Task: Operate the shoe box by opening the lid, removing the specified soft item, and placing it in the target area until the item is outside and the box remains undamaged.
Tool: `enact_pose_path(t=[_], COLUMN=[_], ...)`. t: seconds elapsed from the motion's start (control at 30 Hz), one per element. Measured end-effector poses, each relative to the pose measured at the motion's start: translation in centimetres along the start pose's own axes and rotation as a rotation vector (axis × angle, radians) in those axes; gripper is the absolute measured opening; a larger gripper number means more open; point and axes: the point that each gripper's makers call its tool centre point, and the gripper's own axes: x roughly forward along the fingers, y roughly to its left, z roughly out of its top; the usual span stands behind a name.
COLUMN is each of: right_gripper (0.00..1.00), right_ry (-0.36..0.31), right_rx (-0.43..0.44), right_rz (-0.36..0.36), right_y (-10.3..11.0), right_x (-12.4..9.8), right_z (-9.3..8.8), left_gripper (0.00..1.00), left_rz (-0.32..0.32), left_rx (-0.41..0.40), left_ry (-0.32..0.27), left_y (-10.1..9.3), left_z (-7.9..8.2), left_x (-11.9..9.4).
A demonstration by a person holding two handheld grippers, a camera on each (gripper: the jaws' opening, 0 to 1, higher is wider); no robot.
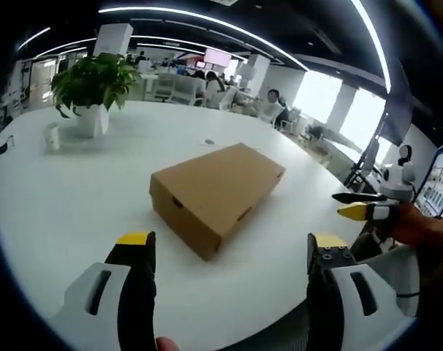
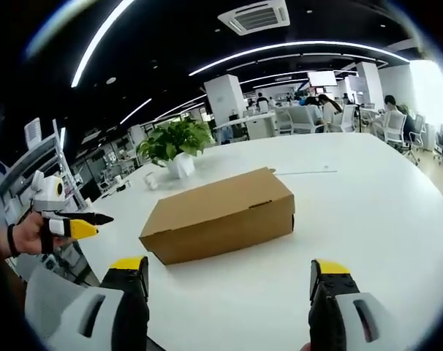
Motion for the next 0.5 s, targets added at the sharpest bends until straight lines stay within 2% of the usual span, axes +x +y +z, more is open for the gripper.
enact_pose_path(t=[0.5], right_gripper=[0.90], right_ry=[0.034], right_rx=[-0.027], right_rz=[0.025], right_y=[-2.7], right_x=[3.3], right_z=[0.7], left_gripper=[0.84], left_rz=[-0.007], left_rx=[-0.007], left_ry=[0.050], left_y=[0.3], left_z=[-0.3], left_x=[3.0])
